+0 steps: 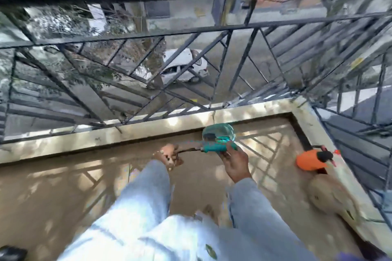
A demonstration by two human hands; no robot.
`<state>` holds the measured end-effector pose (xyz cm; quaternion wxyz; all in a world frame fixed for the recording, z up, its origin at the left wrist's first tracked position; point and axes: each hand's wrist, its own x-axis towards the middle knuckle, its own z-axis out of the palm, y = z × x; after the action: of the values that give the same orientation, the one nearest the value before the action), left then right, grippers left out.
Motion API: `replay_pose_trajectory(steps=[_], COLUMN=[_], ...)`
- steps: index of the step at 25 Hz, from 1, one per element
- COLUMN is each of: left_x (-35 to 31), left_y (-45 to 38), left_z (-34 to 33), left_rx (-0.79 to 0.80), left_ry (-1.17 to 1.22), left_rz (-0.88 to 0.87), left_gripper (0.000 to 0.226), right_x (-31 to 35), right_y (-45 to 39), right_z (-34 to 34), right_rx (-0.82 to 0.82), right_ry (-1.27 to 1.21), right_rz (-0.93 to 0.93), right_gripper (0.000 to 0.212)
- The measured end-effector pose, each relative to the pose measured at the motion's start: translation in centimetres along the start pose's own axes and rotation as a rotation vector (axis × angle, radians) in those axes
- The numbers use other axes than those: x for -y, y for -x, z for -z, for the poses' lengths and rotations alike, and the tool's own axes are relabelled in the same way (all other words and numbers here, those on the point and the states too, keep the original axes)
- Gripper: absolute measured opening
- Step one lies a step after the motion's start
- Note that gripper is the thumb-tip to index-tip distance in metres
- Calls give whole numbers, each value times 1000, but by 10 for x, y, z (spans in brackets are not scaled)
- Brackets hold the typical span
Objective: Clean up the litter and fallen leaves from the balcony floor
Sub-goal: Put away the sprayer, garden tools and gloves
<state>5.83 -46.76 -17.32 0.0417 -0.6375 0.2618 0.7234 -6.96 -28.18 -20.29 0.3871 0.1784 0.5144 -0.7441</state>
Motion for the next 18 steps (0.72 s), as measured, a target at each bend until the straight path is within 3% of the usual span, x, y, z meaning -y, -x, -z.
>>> replay_pose_trajectory(steps=[3, 5, 8, 10, 13, 18], left_x=[4, 9, 8, 0, -17, -49], left_y=[6, 13, 16, 5, -18, -79], left_z=[-52, -83, -114, -132, -154, -186], left_rx=[44, 45, 51, 93, 70, 67], left_ry=[-54, -121, -248, -239, -236, -259], left_rz=[-21, -50, 121, 109, 43, -16], left_gripper=[32, 46, 24, 31, 24, 9], right_x=[46, 70, 86, 94, 105, 107], right_y=[10, 0, -20, -41, -78, -164], right_z=[8, 22, 34, 37, 35, 39], right_rx=[-60, -87, -99, -114, -173, -256], right_ry=[-51, -57, -45, -43, -55, 183], right_rz=[78, 98, 76, 38, -23, -68], right_gripper=[8, 13, 22, 24, 28, 34])
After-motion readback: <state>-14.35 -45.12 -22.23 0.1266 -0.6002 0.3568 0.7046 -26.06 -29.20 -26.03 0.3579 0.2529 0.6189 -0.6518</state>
